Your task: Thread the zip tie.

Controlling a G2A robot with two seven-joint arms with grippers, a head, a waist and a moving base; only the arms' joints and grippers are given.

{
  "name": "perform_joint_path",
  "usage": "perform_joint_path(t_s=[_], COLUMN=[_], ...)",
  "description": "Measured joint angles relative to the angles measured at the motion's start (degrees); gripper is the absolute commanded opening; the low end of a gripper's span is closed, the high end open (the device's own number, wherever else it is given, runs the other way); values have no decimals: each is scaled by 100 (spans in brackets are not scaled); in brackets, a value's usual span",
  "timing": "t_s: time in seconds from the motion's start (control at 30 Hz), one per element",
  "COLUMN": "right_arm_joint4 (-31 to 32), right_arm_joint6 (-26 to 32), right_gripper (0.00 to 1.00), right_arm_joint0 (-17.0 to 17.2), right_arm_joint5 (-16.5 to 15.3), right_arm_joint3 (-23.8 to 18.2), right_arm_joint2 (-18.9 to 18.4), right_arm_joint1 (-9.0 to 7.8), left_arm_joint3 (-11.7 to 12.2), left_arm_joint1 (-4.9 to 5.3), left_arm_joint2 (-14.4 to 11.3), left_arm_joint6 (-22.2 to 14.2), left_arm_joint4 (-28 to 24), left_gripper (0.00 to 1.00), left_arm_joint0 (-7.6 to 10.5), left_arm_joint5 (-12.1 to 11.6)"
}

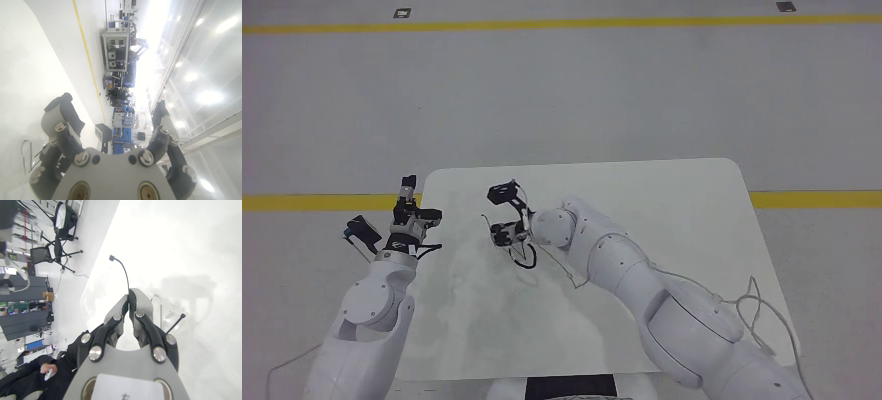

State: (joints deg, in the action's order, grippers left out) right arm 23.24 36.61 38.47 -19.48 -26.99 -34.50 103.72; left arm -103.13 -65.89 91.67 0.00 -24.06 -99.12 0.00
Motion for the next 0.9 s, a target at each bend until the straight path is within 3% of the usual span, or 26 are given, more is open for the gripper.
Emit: perform_joint_path(t_s=[0.2, 0.57, 0.67, 0.77, 0.9], right_arm_joint4=[-161, -159, -263, -513, -918], right_arm_joint6=[216, 207, 19, 48, 298], right_gripper=[0, 0, 0, 0, 0], right_arm_joint0=[357, 358, 478, 685, 1159], right_arm_joint5=[0, 2, 2, 0, 0], right_arm_joint3=[-890, -871, -980, -1327, -2113], right_arm_joint2=[-264, -266, -422, -717, -1264], right_arm_joint1=[-407, -404, -482, -673, -1046], left_arm_joint3=[0, 0, 0, 0, 0], left_arm_joint1=[0, 0, 0, 0, 0], left_arm_joint2=[0, 0, 0, 0, 0], left_arm_joint6=[0, 0, 0, 0, 0], left_arm_joint4=[0, 0, 0, 0, 0], left_gripper=[100, 100, 100, 100, 100], left_arm_joint0=[0, 0, 0, 0, 0], left_arm_joint5=[0, 0, 0, 0, 0])
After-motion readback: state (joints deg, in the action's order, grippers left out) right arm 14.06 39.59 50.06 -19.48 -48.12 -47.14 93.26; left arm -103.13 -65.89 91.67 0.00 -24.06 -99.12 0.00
